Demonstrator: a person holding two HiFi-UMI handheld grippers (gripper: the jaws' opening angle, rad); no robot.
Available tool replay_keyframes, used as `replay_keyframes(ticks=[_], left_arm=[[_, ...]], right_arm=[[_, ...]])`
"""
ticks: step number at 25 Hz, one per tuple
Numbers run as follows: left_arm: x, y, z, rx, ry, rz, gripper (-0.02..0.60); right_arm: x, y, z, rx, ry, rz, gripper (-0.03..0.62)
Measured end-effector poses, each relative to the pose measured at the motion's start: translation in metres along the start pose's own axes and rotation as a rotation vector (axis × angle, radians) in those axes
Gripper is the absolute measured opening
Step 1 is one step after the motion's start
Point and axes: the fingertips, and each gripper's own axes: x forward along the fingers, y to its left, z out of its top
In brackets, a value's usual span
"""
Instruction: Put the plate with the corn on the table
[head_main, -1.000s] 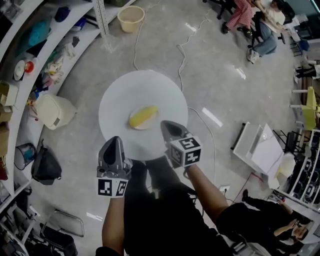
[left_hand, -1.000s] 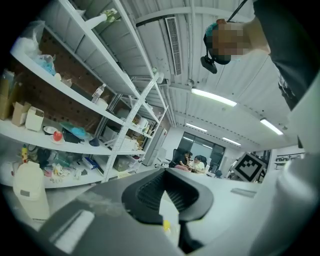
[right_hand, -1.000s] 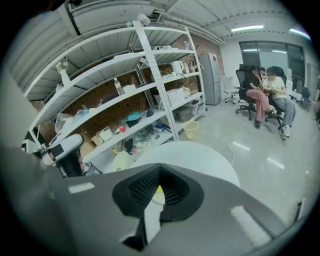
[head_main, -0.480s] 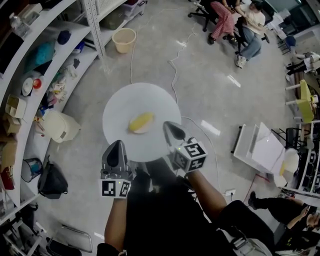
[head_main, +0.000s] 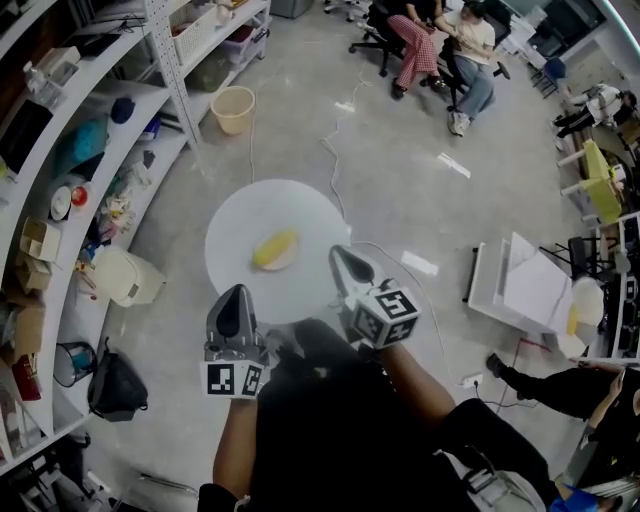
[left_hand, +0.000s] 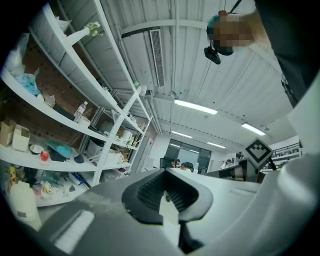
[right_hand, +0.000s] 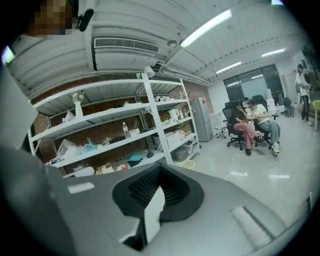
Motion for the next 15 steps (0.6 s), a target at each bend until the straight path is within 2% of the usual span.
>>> replay_keyframes(ticks=[5, 8, 15], left_arm=[[-0.007, -0.020, 0.012, 0.016, -0.009, -0.015, 0.003], [-0.006, -0.033, 0.015, 0.022, -0.012, -0.025, 0.003], [0.004, -0.061, 0.005, 0.020, 0.010, -0.024, 0.003]], right_arm=[[-0.024, 0.003, 0.020, 0.008, -0.061, 0.018, 0.011], [-0.034, 0.004, 0.026, -0.021, -0.092, 0.041, 0.011], [-0.047, -0.012, 0.013, 0.000, -0.098, 0.108, 0.011]])
